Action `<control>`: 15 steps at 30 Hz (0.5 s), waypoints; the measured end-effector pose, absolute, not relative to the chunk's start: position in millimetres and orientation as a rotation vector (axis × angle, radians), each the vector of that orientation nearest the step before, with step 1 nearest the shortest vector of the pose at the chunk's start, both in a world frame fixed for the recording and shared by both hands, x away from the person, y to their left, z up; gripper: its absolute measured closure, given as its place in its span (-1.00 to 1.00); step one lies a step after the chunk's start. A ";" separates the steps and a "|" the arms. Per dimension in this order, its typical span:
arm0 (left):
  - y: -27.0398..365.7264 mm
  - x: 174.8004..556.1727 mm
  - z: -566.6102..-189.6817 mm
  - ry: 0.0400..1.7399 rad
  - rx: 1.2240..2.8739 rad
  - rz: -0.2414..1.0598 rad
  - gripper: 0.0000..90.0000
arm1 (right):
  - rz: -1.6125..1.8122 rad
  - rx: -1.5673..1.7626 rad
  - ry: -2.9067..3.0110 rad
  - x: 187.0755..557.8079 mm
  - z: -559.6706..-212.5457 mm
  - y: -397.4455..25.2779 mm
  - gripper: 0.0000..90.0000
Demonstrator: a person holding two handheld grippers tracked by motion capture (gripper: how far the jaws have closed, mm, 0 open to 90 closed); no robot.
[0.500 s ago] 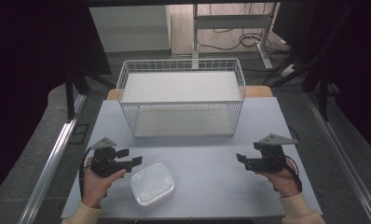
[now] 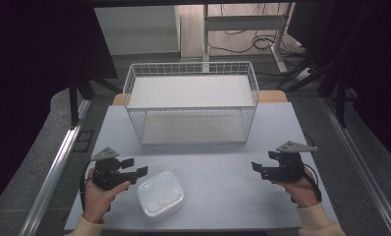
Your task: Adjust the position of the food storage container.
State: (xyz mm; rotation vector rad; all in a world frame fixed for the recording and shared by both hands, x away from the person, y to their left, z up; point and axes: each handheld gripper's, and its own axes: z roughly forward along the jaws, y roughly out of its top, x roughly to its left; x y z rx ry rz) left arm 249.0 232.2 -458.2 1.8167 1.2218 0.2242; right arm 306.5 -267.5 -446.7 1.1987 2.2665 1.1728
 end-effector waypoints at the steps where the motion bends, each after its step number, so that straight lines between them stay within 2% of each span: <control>1: 231.6 248.9 -457.6 1.218 1.818 0.225 -0.36 | 1.174 1.201 2.265 306.5 -446.0 -268.4 -0.54; 9: 231.4 252.0 -457.5 1.221 1.820 0.221 -0.35 | 1.168 1.222 2.262 308.0 -446.6 -273.9 -0.52; 15: 233.6 252.1 -447.4 1.217 1.822 0.239 -0.26 | 1.167 1.229 2.262 307.5 -445.0 -275.5 -0.52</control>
